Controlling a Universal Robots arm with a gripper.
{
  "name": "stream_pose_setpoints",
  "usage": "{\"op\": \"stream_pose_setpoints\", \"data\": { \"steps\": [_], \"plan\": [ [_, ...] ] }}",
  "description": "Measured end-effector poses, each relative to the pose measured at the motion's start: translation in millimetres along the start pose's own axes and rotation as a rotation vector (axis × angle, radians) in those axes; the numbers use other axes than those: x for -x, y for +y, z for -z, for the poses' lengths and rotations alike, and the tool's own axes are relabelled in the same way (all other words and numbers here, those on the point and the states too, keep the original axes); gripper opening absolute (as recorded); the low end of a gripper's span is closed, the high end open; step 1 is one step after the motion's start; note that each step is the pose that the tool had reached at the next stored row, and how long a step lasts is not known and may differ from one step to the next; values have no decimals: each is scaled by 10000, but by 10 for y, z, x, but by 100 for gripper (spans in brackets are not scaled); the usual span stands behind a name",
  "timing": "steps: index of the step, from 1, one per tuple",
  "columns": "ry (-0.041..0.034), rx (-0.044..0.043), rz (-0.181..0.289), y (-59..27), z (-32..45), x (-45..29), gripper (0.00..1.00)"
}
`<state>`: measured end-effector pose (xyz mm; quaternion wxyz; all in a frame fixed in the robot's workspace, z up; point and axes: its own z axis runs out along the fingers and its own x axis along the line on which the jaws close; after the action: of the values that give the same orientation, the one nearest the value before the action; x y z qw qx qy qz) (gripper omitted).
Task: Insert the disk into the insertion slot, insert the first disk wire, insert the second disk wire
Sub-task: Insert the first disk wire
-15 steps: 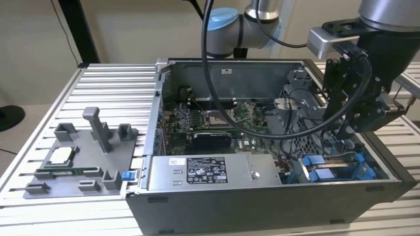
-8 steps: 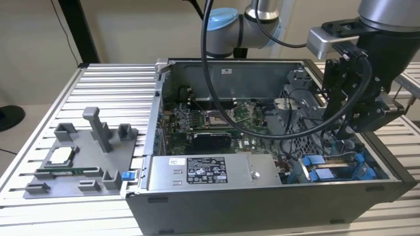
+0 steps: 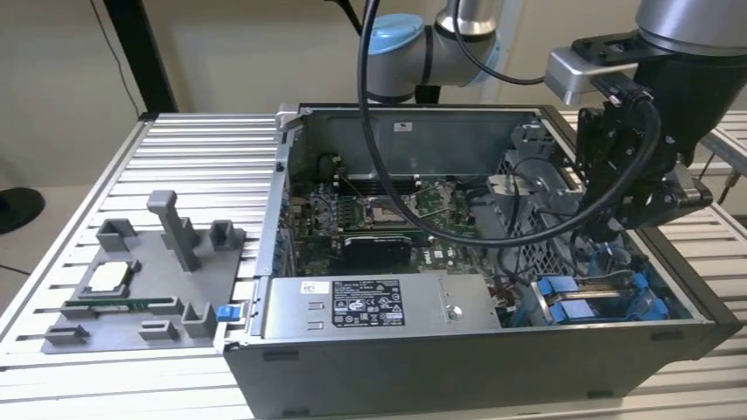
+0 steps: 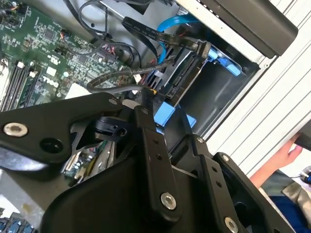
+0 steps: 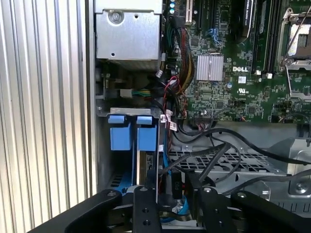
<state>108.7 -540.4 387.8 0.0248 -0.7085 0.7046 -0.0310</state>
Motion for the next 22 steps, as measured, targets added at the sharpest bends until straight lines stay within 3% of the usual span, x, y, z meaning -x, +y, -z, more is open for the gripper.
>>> {"op": "stream_pose_setpoints", "data": {
  "steps": [22],
  "plan": [
    [-15,-2,193,0,0,5,100]
  ]
}}
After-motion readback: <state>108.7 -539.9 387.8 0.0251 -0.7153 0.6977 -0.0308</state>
